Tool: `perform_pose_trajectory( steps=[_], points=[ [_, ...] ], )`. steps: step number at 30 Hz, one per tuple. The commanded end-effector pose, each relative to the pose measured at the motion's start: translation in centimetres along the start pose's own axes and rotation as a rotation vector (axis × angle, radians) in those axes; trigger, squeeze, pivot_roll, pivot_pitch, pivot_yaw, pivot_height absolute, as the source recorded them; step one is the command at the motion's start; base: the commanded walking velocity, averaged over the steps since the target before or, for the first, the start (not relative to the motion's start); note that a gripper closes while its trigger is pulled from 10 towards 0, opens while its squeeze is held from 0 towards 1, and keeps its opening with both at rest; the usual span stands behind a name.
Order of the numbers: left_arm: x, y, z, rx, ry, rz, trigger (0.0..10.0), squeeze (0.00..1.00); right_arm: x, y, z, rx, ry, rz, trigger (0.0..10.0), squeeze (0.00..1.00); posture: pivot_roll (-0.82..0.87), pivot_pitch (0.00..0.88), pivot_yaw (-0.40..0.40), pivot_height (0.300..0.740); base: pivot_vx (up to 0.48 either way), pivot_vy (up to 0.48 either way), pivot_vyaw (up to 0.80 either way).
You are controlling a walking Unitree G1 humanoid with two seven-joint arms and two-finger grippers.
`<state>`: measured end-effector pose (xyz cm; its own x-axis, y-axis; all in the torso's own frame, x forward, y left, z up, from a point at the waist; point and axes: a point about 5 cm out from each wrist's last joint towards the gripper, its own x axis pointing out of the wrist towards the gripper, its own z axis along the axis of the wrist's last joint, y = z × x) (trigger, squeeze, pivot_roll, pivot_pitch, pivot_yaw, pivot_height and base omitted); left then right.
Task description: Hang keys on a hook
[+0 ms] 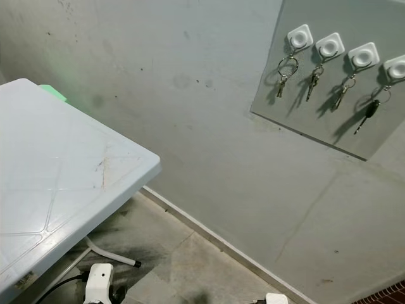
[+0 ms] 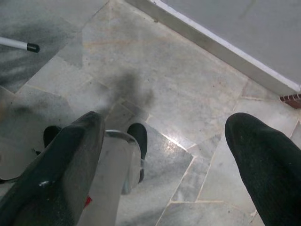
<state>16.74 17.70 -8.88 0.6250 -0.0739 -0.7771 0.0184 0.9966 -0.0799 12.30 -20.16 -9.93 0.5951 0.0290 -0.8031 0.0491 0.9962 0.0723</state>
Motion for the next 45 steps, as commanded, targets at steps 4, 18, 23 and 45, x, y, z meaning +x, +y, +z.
perform_pose_trajectory(
  steps=[4,18,23,45],
  points=[
    [-0.18,0.04,-0.66,0.031,0.026,-0.007,10.0,0.0,-0.05,0.17,-0.41,0.015,0.018,-0.007,10.0,0.0,0.09,0.0,-0.04,0.74,0.0,0.0,-0.64],
    [0.09,0.05,0.03,0.023,0.022,0.025,10.0,0.0,-0.07,0.33,-0.68,0.027,0.032,-0.011,10.0,0.0,0.09,0.0,-0.037,0.74,0.0,-0.137,-0.57],
    [0.11,0.01,0.03,0.025,0.025,0.027,10.0,0.0,-0.06,0.29,-0.67,0.027,0.033,-0.017,10.0,0.0,0.09,0.0,-0.034,0.74,0.0,0.0,-0.51],
    [0.09,-0.34,-0.22,0.064,0.038,-0.003,10.0,0.0,-0.17,0.15,-0.86,0.017,0.033,-0.034,10.0,0.0,0.02,0.0,0.034,0.74,0.0,0.0,-0.49]
  ],
)
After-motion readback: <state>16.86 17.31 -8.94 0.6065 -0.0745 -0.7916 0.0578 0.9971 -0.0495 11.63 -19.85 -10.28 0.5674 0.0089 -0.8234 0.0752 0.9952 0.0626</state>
